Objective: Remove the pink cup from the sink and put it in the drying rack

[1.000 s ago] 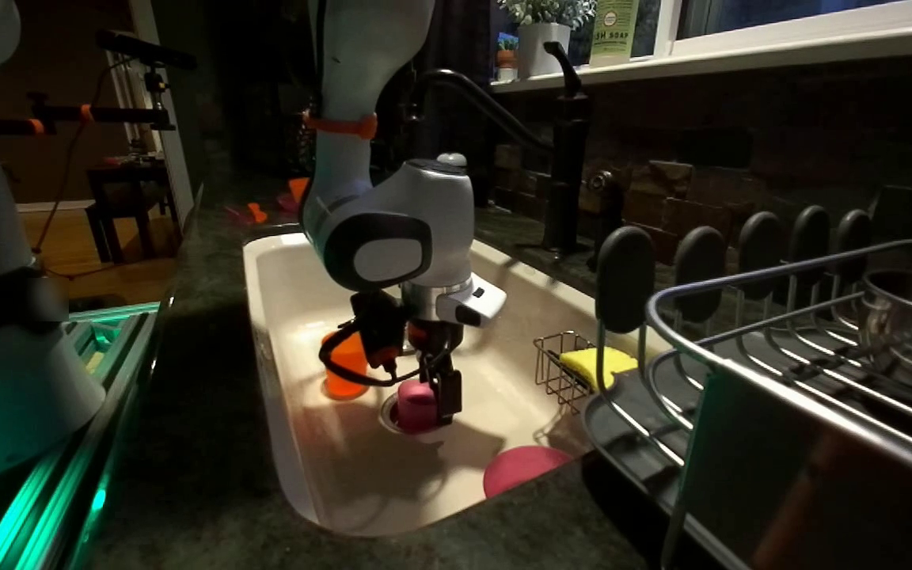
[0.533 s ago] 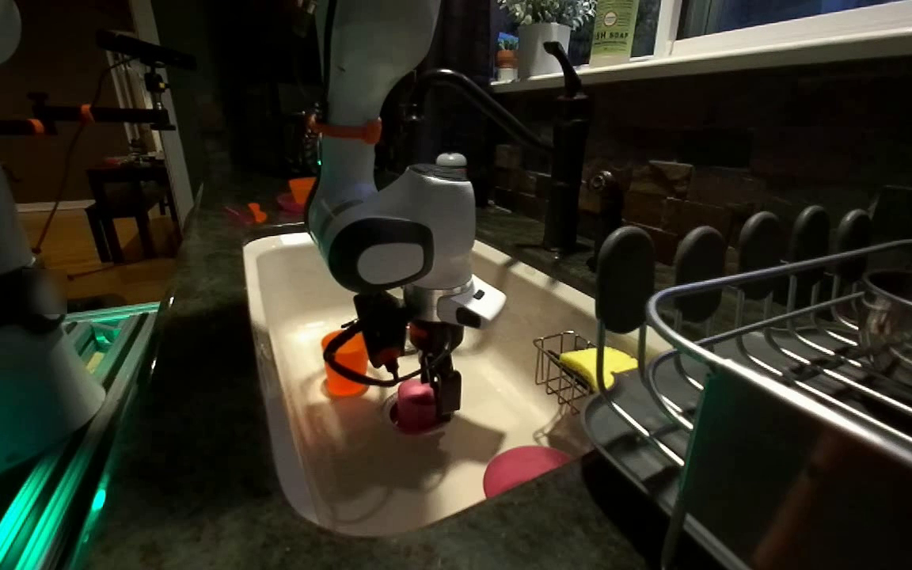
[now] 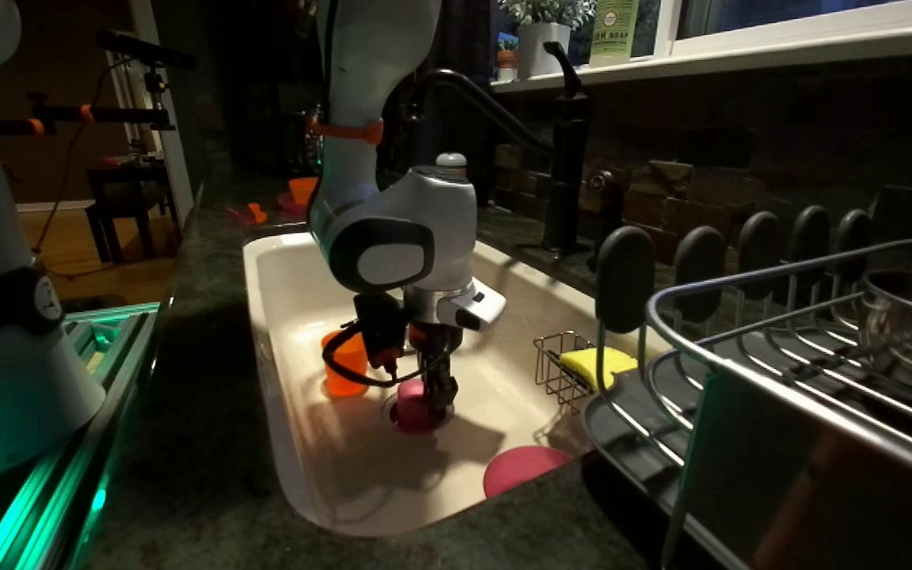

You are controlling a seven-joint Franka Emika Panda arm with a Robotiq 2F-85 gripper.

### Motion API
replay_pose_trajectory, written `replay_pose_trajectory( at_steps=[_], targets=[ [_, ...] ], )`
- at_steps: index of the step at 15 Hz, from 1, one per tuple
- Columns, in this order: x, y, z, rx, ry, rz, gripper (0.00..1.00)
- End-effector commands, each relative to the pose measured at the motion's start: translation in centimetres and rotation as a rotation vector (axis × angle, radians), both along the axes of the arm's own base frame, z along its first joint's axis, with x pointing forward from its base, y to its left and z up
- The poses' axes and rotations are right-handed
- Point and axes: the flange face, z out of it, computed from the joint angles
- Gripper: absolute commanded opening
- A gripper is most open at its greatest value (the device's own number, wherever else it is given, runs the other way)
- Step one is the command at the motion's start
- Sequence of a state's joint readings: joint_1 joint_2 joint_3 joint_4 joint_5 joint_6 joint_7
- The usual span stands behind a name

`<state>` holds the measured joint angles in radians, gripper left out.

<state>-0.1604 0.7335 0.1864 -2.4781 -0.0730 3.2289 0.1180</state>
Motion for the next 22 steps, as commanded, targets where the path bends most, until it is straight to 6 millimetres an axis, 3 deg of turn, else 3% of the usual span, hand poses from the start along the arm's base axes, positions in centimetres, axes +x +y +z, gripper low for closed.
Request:
replay_pose_trajectory(
  at_steps=[1, 8, 22],
  targets=[
    [0.2, 0.4, -0.5, 0.003, 0.029, 0.002, 0.02],
    [0.2, 0.5, -0.2, 0.0, 0.041, 0.005, 0.01],
    [-0.4, 2.8, 4.1, -0.051, 0.051, 0.033, 0.01]
  ],
)
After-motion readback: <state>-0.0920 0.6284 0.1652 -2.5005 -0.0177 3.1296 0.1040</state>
